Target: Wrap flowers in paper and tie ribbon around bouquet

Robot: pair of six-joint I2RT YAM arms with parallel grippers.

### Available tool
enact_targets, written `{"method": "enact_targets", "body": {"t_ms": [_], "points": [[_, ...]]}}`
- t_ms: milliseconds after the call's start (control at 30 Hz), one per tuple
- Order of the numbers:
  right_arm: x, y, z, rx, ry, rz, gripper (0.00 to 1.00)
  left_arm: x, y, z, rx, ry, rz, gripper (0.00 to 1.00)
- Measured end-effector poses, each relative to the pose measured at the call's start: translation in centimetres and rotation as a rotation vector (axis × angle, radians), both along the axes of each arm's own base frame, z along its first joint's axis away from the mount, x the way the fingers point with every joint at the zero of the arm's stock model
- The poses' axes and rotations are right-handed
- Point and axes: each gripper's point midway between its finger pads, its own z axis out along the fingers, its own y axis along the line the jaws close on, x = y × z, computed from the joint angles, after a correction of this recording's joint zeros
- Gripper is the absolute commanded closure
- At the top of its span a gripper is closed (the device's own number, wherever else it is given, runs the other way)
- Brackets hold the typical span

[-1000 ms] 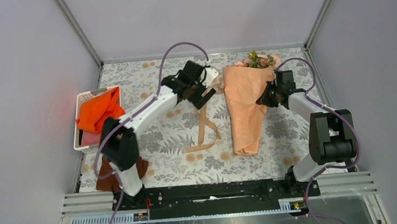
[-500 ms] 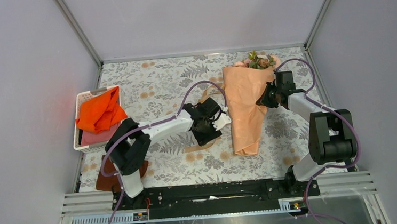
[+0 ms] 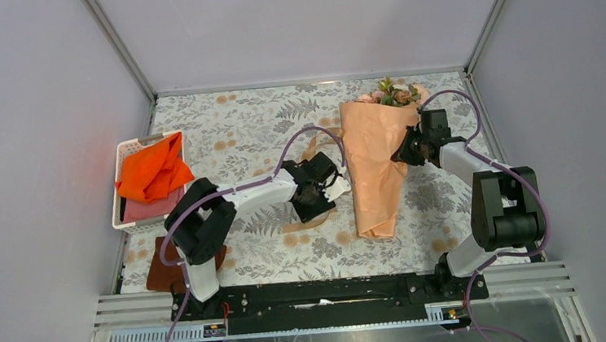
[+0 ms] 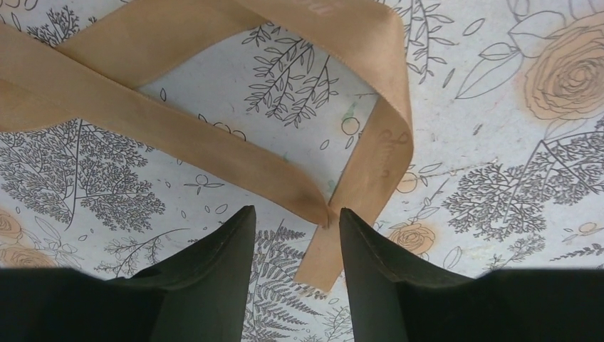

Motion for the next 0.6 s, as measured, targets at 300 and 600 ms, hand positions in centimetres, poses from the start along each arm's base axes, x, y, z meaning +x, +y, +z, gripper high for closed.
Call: {"method": "enact_targets", "body": {"t_ms": [300,600], "points": [[0.0,-0.1,0.0,-0.002,-0.001,0.0,1.0,0.5,0.8,-1.1,0.023,0.015,0.008,1.0],[0.6,-2.4,-0.6,0.019,0.017,-0.064,1.0,8.3,-0.6,9.5,-0.152,-0.252,0.11,1.0]]}}
